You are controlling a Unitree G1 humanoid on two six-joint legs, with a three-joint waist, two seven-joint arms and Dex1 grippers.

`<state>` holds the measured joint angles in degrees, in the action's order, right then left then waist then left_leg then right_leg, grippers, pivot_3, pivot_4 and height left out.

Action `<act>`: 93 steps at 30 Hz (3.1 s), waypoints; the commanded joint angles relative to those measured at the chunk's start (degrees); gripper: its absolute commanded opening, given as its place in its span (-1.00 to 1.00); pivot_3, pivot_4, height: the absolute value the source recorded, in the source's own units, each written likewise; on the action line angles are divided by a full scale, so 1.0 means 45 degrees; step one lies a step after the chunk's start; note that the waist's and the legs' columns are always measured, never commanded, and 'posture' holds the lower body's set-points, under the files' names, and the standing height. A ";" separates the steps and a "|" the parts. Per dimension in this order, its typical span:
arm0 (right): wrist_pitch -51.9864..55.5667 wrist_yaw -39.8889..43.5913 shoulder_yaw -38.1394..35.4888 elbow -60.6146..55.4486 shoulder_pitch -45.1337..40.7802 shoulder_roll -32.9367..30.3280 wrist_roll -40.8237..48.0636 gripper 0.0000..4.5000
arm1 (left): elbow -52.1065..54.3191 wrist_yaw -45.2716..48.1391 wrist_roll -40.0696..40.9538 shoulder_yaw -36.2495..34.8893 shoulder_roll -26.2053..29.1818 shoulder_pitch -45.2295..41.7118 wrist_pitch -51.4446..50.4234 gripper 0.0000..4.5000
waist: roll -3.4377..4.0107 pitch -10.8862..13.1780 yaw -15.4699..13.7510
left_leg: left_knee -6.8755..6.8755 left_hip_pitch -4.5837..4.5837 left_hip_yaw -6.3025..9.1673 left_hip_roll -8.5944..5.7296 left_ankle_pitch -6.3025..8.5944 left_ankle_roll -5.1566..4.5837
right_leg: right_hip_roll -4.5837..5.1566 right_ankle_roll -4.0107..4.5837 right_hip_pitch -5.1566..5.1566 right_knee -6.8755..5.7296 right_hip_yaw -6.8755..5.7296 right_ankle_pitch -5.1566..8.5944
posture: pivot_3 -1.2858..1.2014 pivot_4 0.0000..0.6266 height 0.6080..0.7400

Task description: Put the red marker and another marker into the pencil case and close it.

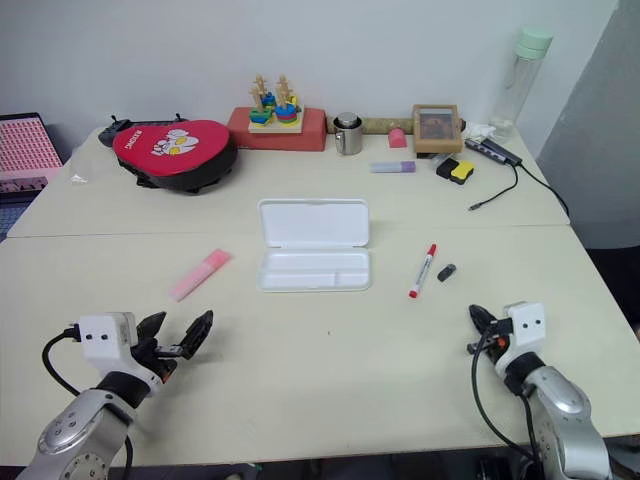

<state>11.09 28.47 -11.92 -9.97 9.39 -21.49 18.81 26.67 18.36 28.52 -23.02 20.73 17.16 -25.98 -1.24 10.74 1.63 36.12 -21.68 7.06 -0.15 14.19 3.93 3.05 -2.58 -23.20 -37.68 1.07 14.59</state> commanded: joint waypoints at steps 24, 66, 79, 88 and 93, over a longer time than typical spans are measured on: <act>0.0872 -0.0567 -0.0144 -0.0432 -0.0876 -0.0162 -0.0157 -0.83 | 0.0348 0.0060 0.0672 -0.0491 0.0102 -0.0039 -0.0313 1.00 | 0.0000 -0.0001 0.0000 | 0.0003 0.0002 -0.0002 -0.0001 0.0000 0.0000 | 0.0000 -0.0003 0.0003 -0.0002 0.0005 -0.0002 | 0.03 -0.52 1.00; 0.3990 0.5302 0.4239 -0.2076 -0.6857 -0.3628 0.0852 0.97 | 0.1361 0.5180 0.1501 -0.1521 0.4876 0.2140 -0.0779 1.00 | 0.0001 0.0008 0.0036 | -0.0005 -0.0007 -0.0001 0.0007 0.0001 -0.0001 | -0.0002 0.0011 -0.0009 0.0008 -0.0013 0.0007 | 0.03 -0.52 1.00; 0.3503 0.7234 0.8032 0.1115 -1.1393 -0.2236 -0.1392 0.97 | 0.0978 0.5678 -0.0310 -0.0357 0.5541 0.1196 -0.0080 1.00 | 0.0009 0.0014 0.0021 | -0.0016 -0.0033 0.0026 0.0007 0.0002 -0.0001 | -0.0001 -0.0046 -0.0029 0.0015 -0.0044 -0.0022 | 0.03 -0.52 1.00; 0.2178 0.7849 0.9075 0.3333 -1.1520 -0.1723 -0.2933 0.97 | 0.0923 0.5441 -0.0687 -0.0375 0.5335 0.1039 -0.0213 1.00 | 0.0012 0.0015 0.0051 | -0.0018 -0.0026 0.0022 0.0009 0.0002 -0.0001 | -0.0002 -0.0048 -0.0031 0.0009 -0.0041 -0.0024 | 0.03 -0.52 1.00; 0.1901 0.7747 0.9208 0.4815 -1.1929 -0.1022 -0.3595 0.97 | 0.1061 0.5283 -0.0703 -0.0303 0.5136 0.0945 -0.0322 1.00 | 0.0013 0.0016 0.0054 | -0.0018 -0.0020 0.0021 0.0009 0.0001 -0.0001 | -0.0002 -0.0044 -0.0031 0.0001 -0.0039 -0.0028 | 0.03 -0.52 1.00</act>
<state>20.70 63.42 29.61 10.77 -42.45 -26.57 3.49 30.33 42.81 25.41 -24.19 44.15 21.74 -27.37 -1.18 10.82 1.87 36.04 -21.77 7.14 -0.11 14.20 3.93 3.04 -2.78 -23.34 -37.68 0.90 14.45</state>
